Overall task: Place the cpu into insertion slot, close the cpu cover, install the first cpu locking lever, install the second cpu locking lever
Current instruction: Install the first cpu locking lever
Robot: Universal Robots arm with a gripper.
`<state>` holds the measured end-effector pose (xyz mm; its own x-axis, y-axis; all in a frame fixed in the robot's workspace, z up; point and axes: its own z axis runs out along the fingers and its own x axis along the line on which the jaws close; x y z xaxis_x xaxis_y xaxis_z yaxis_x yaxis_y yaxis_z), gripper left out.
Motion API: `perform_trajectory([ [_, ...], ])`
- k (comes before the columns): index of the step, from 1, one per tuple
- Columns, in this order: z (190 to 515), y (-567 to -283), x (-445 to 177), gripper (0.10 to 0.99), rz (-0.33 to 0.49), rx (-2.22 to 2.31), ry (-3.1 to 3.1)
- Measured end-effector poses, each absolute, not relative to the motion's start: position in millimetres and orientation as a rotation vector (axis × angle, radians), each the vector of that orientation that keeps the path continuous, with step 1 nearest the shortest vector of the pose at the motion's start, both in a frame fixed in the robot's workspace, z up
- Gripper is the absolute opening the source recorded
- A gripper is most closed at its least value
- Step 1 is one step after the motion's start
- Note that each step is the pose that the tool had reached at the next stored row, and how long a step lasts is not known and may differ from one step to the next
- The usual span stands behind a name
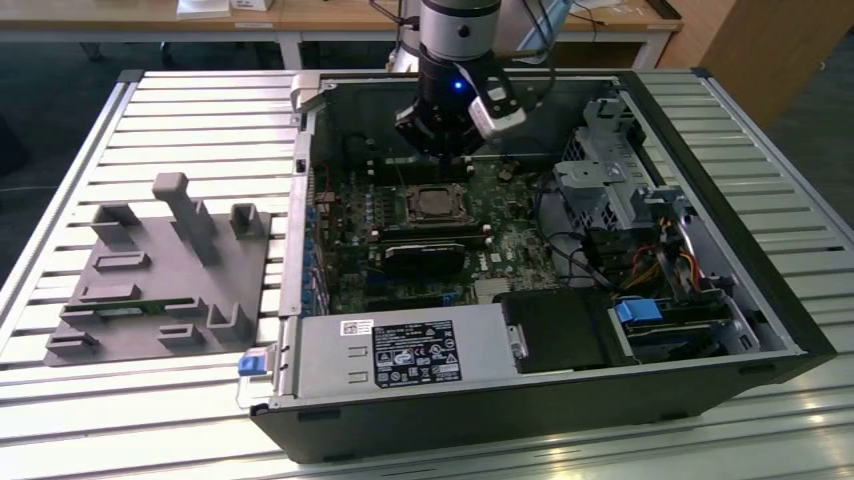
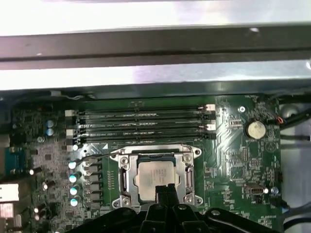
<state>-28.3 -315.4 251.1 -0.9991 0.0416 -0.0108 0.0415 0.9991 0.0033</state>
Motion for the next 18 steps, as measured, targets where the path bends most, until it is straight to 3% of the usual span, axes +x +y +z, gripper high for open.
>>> perform_trajectory([
  [18, 251.8, -315.3, -32.1, 0.106, 0.031, -0.026, 3.152],
])
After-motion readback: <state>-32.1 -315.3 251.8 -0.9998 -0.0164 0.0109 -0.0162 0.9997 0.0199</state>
